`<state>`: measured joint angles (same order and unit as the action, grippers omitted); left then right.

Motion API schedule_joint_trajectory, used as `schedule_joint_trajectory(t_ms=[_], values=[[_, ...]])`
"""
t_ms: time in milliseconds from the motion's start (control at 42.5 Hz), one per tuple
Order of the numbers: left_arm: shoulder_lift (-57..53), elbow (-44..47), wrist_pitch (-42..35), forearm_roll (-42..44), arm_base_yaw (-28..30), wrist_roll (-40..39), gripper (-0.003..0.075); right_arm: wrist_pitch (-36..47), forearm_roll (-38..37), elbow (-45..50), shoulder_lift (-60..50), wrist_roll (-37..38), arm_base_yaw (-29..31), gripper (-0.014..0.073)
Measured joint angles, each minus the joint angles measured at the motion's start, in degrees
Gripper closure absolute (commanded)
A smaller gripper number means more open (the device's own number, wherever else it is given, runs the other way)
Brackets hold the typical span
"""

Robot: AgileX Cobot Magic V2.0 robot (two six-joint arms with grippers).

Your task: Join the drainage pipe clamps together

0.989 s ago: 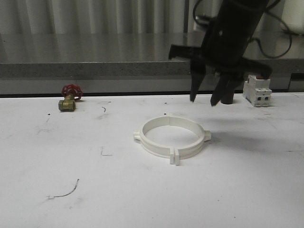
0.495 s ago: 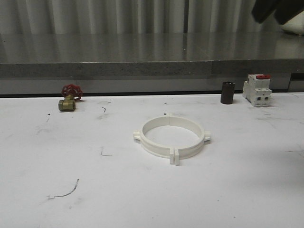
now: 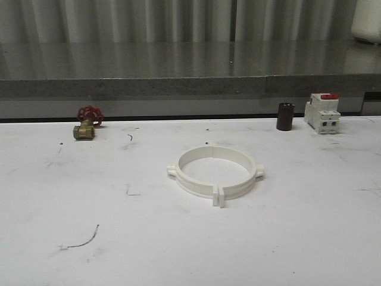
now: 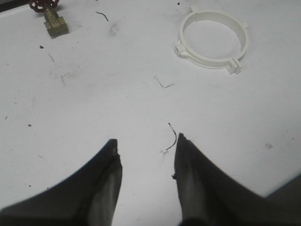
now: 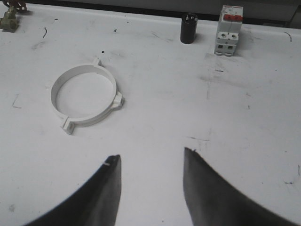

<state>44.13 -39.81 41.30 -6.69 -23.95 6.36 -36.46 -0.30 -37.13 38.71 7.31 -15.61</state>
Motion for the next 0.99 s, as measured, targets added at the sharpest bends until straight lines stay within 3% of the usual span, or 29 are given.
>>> schedule_joint_trajectory(t_ms=[141,400,989], values=[[0.0,0.0,0.0,0.0,0.0,0.0,0.0447,-3.4,-0.8,0.6,-2.9,0.0,0.0,0.0300],[0.0,0.0,0.0,0.0,0.0,0.0,0.0447,-5.6,-1.3,0.7,-3.1,-0.3,0.0,0.0716],[-0.3,0.0,0.0,0.0,0.0,0.0,0.0449,-5.6,-1.5,0.7,-3.2,-0.3,0.0,0.0710]])
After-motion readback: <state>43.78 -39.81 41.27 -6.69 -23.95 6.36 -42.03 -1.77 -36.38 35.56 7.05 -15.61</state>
